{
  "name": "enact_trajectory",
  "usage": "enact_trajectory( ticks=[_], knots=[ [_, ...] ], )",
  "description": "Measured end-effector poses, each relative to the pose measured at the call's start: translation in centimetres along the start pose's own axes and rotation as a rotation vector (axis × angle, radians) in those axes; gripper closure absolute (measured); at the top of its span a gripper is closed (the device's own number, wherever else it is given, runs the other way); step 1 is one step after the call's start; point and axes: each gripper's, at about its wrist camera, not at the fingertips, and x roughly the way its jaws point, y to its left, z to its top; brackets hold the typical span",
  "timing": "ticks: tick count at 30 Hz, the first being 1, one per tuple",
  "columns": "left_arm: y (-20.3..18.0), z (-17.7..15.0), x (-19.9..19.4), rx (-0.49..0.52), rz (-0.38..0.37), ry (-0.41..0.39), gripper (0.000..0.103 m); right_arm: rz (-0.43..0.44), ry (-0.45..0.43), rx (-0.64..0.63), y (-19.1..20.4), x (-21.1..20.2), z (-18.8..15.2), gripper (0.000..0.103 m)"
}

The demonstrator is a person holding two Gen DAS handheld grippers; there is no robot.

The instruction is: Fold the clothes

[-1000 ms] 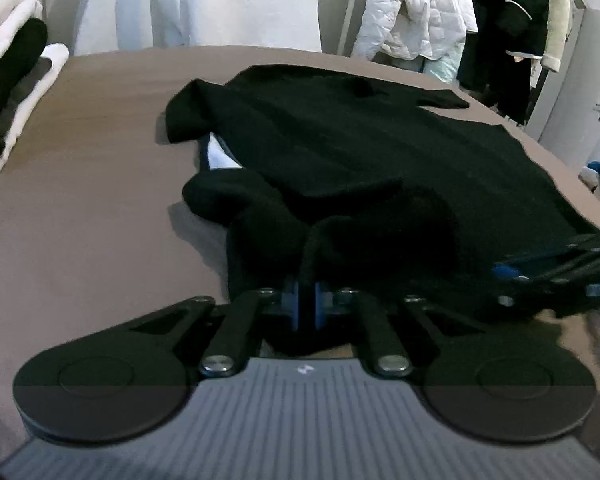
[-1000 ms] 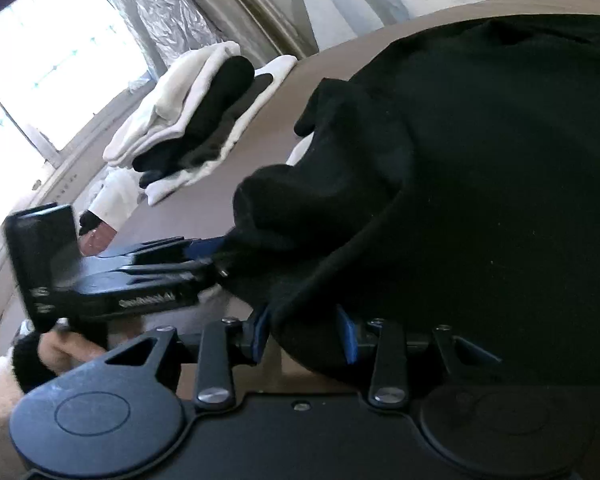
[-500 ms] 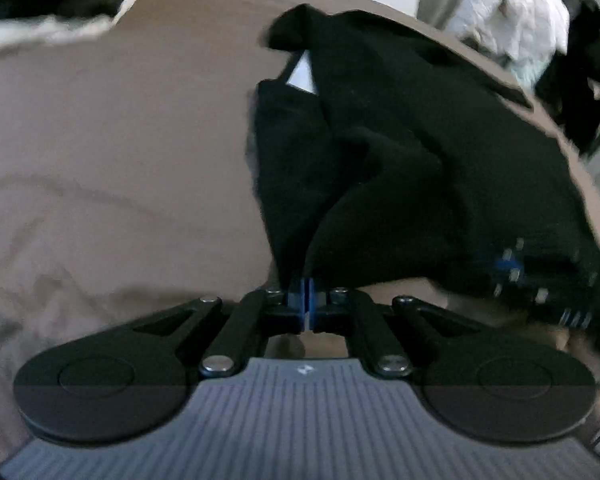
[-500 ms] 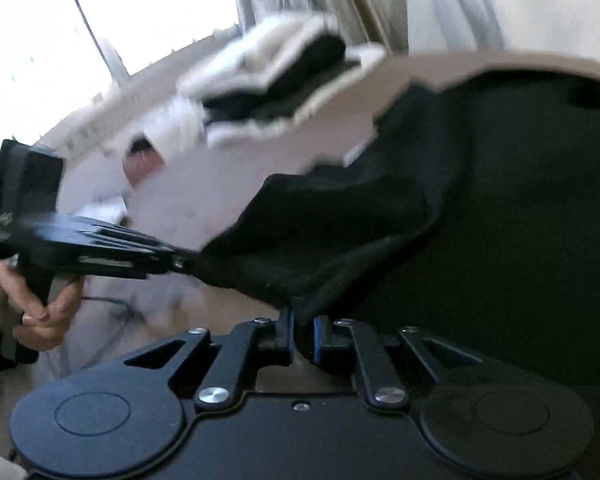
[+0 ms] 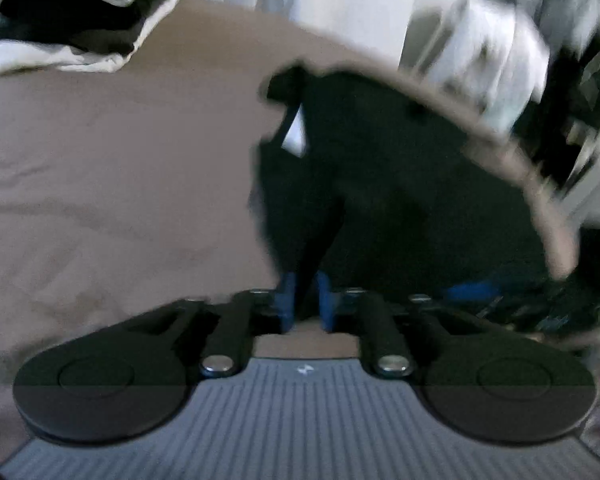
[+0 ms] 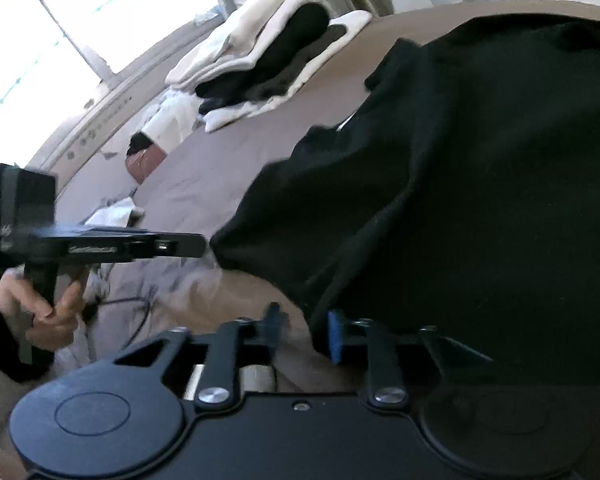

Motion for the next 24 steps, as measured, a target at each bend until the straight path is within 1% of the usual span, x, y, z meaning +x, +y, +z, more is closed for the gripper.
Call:
enact_trajectory(
  ticks=[1, 2, 3, 5, 6, 8, 10, 11, 12, 15, 16, 17, 18, 19, 20, 22, 23, 24],
  knots=[
    [0.5, 0.8, -0.6, -0.052, -0.033, -0.041, 0.072, -0.033, -0.013, 0.003, 0.0, -0.4, 0.5, 0.049],
    [0.4, 1.8, -0.5, -0.053, -0.055, -0.051, 0.072, -0.09, -0.032, 0.005, 0.1, -0.6, 1.4, 0.046],
    [0.3, 2.7, -0.3, -0.051, -0.076, -0.058, 0.072, -0.135, -0.059, 0.005, 0.1, -0.9, 2.2, 0.046],
    [0.0, 4.5, 0.2, -0.046, -0.119, -0.074, 0.072, -0.153, -0.117, 0.014, -0.3, -1.4, 3.9, 0.046],
    [-0.2, 5.2, 1.8, -0.062, -0.164, -0.037, 0.072, -0.133, -0.127, 0.039, -0.9, -1.3, 5.0, 0.045],
    [-0.6, 6.4, 5.1, -0.095, -0.256, 0.043, 0.069, -0.092, -0.104, 0.094, -2.2, -0.5, 7.2, 0.045],
    [-0.8, 6.9, 8.3, -0.104, -0.234, 0.118, 0.069, -0.125, -0.044, 0.122, -3.2, 0.9, 8.9, 0.046],
    [-0.9, 7.1, 9.9, -0.109, -0.221, 0.156, 0.069, -0.162, -0.034, 0.13, -3.5, 1.5, 9.5, 0.046],
    [-0.9, 6.8, 10.2, -0.098, -0.219, 0.166, 0.069, -0.191, -0.03, 0.136, -3.8, 2.0, 10.0, 0.046],
    [-0.9, 5.8, 10.9, -0.061, -0.212, 0.191, 0.07, -0.2, -0.066, 0.194, -5.9, 2.5, 11.4, 0.046],
    [-0.9, 5.4, 11.2, -0.048, -0.21, 0.2, 0.071, -0.196, -0.077, 0.224, -6.8, 2.6, 11.9, 0.045],
    [-0.9, 5.1, 11.4, -0.036, -0.208, 0.208, 0.086, -0.18, -0.083, 0.259, -7.8, 2.9, 12.4, 0.045],
    [-0.9, 4.7, 11.6, -0.024, -0.206, 0.217, 0.095, -0.154, -0.081, 0.284, -8.7, 3.1, 12.8, 0.045],
    [-0.9, 4.4, 11.9, -0.011, -0.203, 0.225, 0.095, -0.123, -0.072, 0.31, -9.5, 3.6, 13.2, 0.045],
    [-0.9, 4.0, 12.1, 0.001, -0.201, 0.234, 0.098, -0.087, -0.051, 0.331, -10.2, 4.4, 13.5, 0.045],
    [-0.9, 3.4, 12.6, 0.025, -0.197, 0.25, 0.099, -0.034, -0.013, 0.347, -10.6, 6.4, 14.1, 0.045],
    [-0.4, 3.1, 12.3, -0.018, -0.206, 0.246, 0.099, -0.019, -0.008, 0.334, -10.4, 7.3, 14.2, 0.046],
    [0.1, 3.0, 12.1, -0.055, -0.209, 0.245, 0.099, -0.009, -0.006, 0.319, -10.2, 8.1, 14.5, 0.048]
  ],
)
